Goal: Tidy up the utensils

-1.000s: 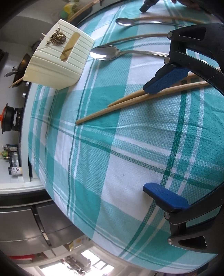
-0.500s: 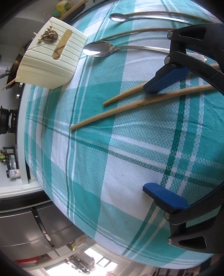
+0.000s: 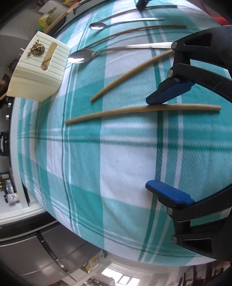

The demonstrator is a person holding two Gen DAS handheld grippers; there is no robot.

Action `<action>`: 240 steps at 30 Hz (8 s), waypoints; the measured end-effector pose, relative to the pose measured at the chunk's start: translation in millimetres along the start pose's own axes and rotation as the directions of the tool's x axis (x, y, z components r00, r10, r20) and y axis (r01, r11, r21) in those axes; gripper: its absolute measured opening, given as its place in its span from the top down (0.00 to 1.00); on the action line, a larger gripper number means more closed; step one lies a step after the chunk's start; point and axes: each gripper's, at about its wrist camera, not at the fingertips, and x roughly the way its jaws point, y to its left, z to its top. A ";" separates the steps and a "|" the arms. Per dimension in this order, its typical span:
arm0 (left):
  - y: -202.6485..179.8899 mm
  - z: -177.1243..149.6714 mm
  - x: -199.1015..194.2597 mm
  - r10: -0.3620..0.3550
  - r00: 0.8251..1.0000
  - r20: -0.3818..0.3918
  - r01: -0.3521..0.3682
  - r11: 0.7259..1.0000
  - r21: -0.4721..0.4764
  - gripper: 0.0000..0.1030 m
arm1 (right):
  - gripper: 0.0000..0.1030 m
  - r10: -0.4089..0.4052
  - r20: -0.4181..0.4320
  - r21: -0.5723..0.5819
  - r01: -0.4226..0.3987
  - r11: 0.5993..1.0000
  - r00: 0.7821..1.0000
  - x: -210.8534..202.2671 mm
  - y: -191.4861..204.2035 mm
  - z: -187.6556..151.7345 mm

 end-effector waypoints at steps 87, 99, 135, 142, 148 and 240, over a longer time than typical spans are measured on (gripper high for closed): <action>23.3 155.5 -94.2 -0.373 0.783 0.498 0.453 0.891 -0.045 0.96 | 0.94 0.226 0.551 -0.145 -0.175 0.974 0.803 -175.0 -13.0 75.7; 24.8 138.4 -136.7 -0.341 0.733 0.588 0.399 0.916 0.033 0.95 | 0.94 0.249 0.529 -0.154 -0.197 0.968 0.811 -165.8 1.6 104.9; -58.1 241.0 -69.5 -0.355 0.904 0.237 0.370 0.929 -0.020 0.16 | 0.39 0.245 0.395 0.082 -0.299 0.951 0.886 -56.5 12.9 261.0; -10.4 119.4 -53.4 -0.168 0.975 0.144 0.168 0.986 0.013 0.08 | 0.36 0.103 0.314 -0.037 -0.097 0.995 0.944 -58.0 -12.5 158.0; 11.9 44.0 -20.1 -0.048 0.990 0.134 0.071 0.983 -0.167 0.08 | 0.36 -0.008 0.229 0.068 -0.008 0.998 0.973 -9.6 -48.5 49.7; 13.7 65.0 51.6 0.133 0.984 0.118 -0.100 0.963 -0.252 0.00 | 0.00 -0.064 0.152 0.009 0.063 0.998 0.986 33.0 -50.3 34.9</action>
